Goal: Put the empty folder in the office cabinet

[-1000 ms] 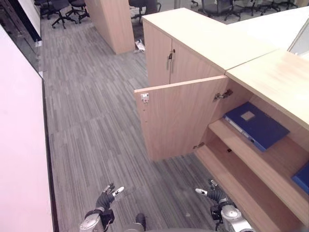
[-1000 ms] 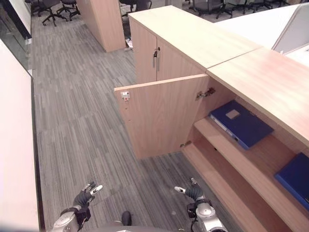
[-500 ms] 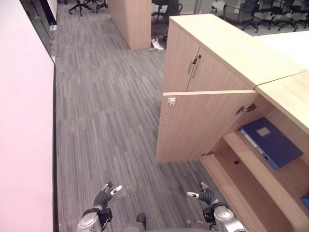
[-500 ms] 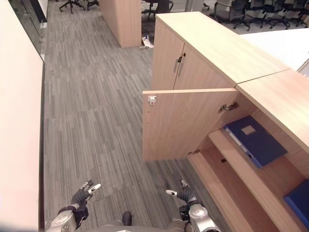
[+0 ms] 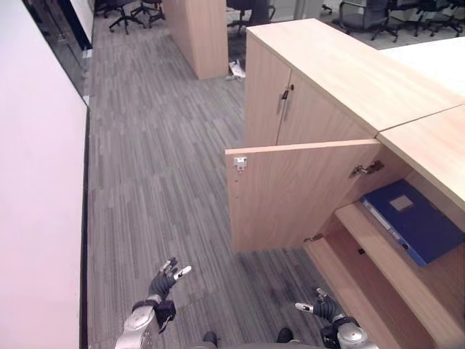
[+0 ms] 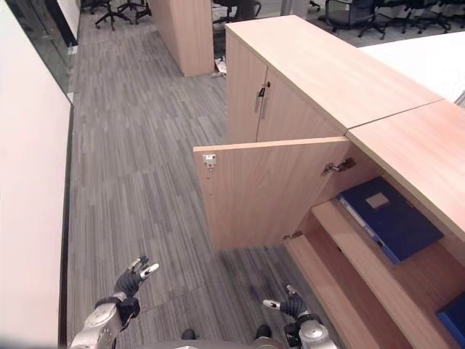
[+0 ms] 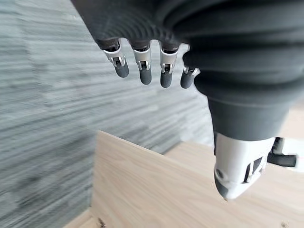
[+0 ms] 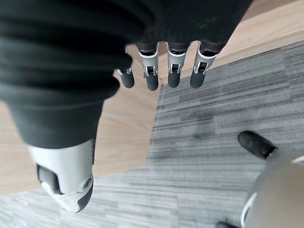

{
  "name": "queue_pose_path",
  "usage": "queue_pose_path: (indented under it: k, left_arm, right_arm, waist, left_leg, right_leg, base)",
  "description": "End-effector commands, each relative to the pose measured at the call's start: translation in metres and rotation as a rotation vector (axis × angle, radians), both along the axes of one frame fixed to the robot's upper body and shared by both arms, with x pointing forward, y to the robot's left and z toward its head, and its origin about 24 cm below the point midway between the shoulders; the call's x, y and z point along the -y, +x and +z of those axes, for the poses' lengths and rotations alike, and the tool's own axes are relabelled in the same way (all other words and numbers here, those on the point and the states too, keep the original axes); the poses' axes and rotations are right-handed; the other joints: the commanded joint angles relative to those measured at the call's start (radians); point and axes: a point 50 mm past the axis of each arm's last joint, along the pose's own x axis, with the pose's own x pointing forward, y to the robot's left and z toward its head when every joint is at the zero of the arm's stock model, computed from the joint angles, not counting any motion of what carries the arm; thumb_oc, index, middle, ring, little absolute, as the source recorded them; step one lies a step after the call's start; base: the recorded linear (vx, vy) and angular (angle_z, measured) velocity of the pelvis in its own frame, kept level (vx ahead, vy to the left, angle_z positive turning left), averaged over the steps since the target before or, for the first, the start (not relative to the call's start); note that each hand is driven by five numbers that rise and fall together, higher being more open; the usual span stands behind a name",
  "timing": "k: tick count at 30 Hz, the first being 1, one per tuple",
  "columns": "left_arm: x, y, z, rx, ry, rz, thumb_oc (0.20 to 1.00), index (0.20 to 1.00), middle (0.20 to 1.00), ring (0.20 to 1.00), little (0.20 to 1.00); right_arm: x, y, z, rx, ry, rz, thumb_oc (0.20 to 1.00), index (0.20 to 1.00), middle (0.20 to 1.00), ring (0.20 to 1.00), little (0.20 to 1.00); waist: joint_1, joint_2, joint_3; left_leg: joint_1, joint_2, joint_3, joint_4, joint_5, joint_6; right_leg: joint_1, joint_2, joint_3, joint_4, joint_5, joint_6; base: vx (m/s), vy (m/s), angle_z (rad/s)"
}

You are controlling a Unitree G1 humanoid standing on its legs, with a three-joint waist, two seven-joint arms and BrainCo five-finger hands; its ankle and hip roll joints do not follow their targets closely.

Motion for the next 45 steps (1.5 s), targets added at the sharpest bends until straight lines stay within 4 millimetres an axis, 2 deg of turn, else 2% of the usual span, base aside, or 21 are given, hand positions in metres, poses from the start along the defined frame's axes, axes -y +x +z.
queue_pose_path:
  k: [1,2,3,4,5,7,8,11,12,19,24,29,35,43,44,45]
  left_arm:
    - [-0.005,0.043,0.032,0.18,0.068,-0.021,1.0,1.0,1.0,1.0,1.0]
    - [-0.007,0.054,0.04,0.208,0.084,-0.026,1.0,1.0,1.0,1.0,1.0]
    - [-0.007,0.054,0.04,0.209,0.084,-0.026,1.0,1.0,1.0,1.0,1.0]
    - [-0.017,0.077,0.058,0.261,0.122,-0.003,1.0,1.0,1.0,1.0,1.0]
    - [-0.017,0.078,0.058,0.262,0.122,-0.003,1.0,1.0,1.0,1.0,1.0]
    - [-0.031,0.103,0.081,0.308,0.171,0.02,1.0,1.0,1.0,1.0,1.0]
    - [-0.031,0.104,0.081,0.31,0.171,0.02,1.0,1.0,1.0,1.0,1.0]
    - [-0.042,0.123,0.102,0.343,0.227,0.03,1.0,1.0,1.0,1.0,1.0]
    - [-0.047,0.136,0.119,0.381,0.232,0.05,1.0,1.0,1.0,1.0,1.0]
    - [-0.062,0.155,0.149,0.439,0.228,0.1,1.0,1.0,1.0,1.0,1.0]
    - [-0.075,0.168,0.178,0.498,0.224,0.158,1.0,1.0,1.0,1.0,1.0]
    - [-0.076,0.171,0.182,0.511,0.191,0.184,1.0,1.0,1.0,1.0,1.0]
    - [-0.055,0.173,0.169,0.499,0.128,0.168,1.0,1.0,1.0,1.0,1.0]
    - [-0.009,0.169,0.14,0.453,0.075,0.013,1.0,1.0,1.0,1.0,1.0]
    - [0.005,0.165,0.133,0.45,0.05,-0.042,1.0,1.0,1.0,1.0,1.0]
    - [0.005,0.165,0.132,0.449,0.05,-0.042,1.0,1.0,1.0,1.0,1.0]
  right_arm:
    - [-0.008,0.017,0.011,0.084,0.002,0.095,1.0,1.0,1.0,1.0,1.0]
    - [-0.009,0.017,0.011,0.084,0.002,0.108,1.0,1.0,1.0,1.0,1.0]
    - [-0.009,0.017,0.011,0.085,0.002,0.108,1.0,1.0,1.0,1.0,1.0]
    - [-0.012,0.016,0.013,0.096,0.006,0.149,1.0,1.0,1.0,1.0,1.0]
    - [-0.012,0.017,0.013,0.096,0.006,0.149,1.0,1.0,1.0,1.0,1.0]
    - [-0.015,0.014,0.016,0.106,0.013,0.197,1.0,1.0,1.0,1.0,1.0]
    - [-0.015,0.015,0.016,0.107,0.013,0.197,1.0,1.0,1.0,1.0,1.0]
    - [-0.012,0.015,0.017,0.106,0.009,0.22,1.0,1.0,1.0,1.0,1.0]
    - [-0.012,0.016,0.017,0.104,0.009,0.229,1.0,1.0,1.0,1.0,1.0]
    - [-0.008,0.016,0.016,0.099,0.011,0.228,1.0,1.0,1.0,1.0,1.0]
    - [-0.005,0.024,0.018,0.113,0.013,0.204,1.0,1.0,1.0,1.0,1.0]
    - [-0.007,0.022,0.017,0.106,0.016,0.21,1.0,1.0,1.0,1.0,1.0]
    - [-0.011,0.019,0.014,0.093,0.017,0.218,1.0,1.0,1.0,1.0,1.0]
    - [-0.014,0.02,0.013,0.088,0.008,0.229,1.0,1.0,1.0,1.0,1.0]
    - [-0.014,0.021,0.013,0.09,0.008,0.228,1.0,1.0,1.0,1.0,1.0]
    - [-0.014,0.021,0.013,0.089,0.008,0.228,1.0,1.0,1.0,1.0,1.0]
  waist:
    - [-0.013,-0.01,-0.011]
    - [-0.025,-0.007,-0.014]
    - [-0.025,-0.007,-0.013]
    - [-0.054,0.0,-0.02]
    - [-0.054,0.0,-0.019]
    - [-0.089,0.006,-0.027]
    - [-0.088,0.006,-0.026]
    - [-0.115,0.011,-0.028]
    - [-0.129,0.012,-0.029]
    - [-0.158,0.008,-0.035]
    - [-0.183,-0.003,-0.036]
    - [-0.196,-0.013,-0.038]
    - [-0.197,-0.024,-0.038]
    - [-0.172,-0.036,-0.035]
    - [-0.161,-0.037,-0.031]
    - [-0.162,-0.037,-0.032]
  left_leg:
    - [0.028,-0.026,0.056,0.003,-0.054,0.003]
    - [0.034,-0.024,0.063,0.003,-0.056,0.001]
    - [0.034,-0.024,0.063,0.003,-0.057,0.0]
    - [0.043,-0.018,0.079,0.003,-0.06,-0.005]
    - [0.044,-0.017,0.079,0.003,-0.06,-0.005]
    - [0.051,-0.01,0.096,0.003,-0.063,-0.012]
    - [0.051,-0.009,0.096,0.003,-0.063,-0.012]
    - [0.054,-0.003,0.109,0.003,-0.063,-0.017]
    - [0.058,0.004,0.122,0.003,-0.064,-0.022]
    - [0.07,0.019,0.161,0.003,-0.065,-0.032]
    - [0.072,0.033,0.199,0.003,-0.064,-0.038]
    - [0.081,0.039,0.22,0.003,-0.07,-0.04]
    - [0.089,0.041,0.215,0.003,-0.074,-0.042]
    - [0.085,0.039,0.192,0.003,-0.074,-0.037]
    - [0.081,0.037,0.183,0.003,-0.072,-0.034]
    - [0.081,0.037,0.183,0.003,-0.072,-0.034]
  right_leg:
    - [-0.006,-0.101,0.039,0.068,0.002,0.106]
    - [-0.005,-0.098,0.046,0.067,0.0,0.105]
    - [-0.005,-0.098,0.046,0.067,0.0,0.105]
    - [-0.006,-0.089,0.062,0.067,-0.005,0.102]
    - [-0.006,-0.089,0.062,0.067,-0.005,0.102]
    - [-0.013,-0.081,0.076,0.066,-0.009,0.1]
    - [-0.013,-0.08,0.077,0.066,-0.009,0.1]
    - [-0.019,-0.072,0.087,0.066,-0.012,0.099]
    - [-0.022,-0.068,0.095,0.063,-0.013,0.1]
    - [-0.028,-0.055,0.114,0.056,-0.008,0.104]
    - [-0.05,-0.044,0.14,0.055,0.002,0.11]
    - [-0.055,-0.04,0.154,0.052,0.005,0.112]
    - [-0.041,-0.039,0.149,0.047,0.001,0.11]
    - [-0.019,-0.042,0.123,0.045,-0.006,0.105]
    - [-0.017,-0.043,0.116,0.049,-0.007,0.104]
    - [-0.017,-0.044,0.115,0.049,-0.007,0.104]
  base:
    - [0.08,-0.036,-0.18]
    - [0.05,-0.025,-0.14]
    - [0.1,-0.054,-0.2]
    - [0.07,-0.038,-0.23]
    - [0.09,-0.049,-0.26]
    - [0.06,-0.047,-0.25]
    - [0.05,-0.045,-0.27]
    - [0.04,-0.043,-0.2]
    - [0.05,-0.048,-0.22]
    - [0.05,-0.039,-0.2]
    - [0.04,-0.022,-0.23]
    - [0.03,-0.005,-0.23]
    - [0.01,-0.002,-0.05]
    - [-0.01,0.008,0.07]
    - [-0.03,0.016,0.14]
    - [-0.04,0.024,0.14]
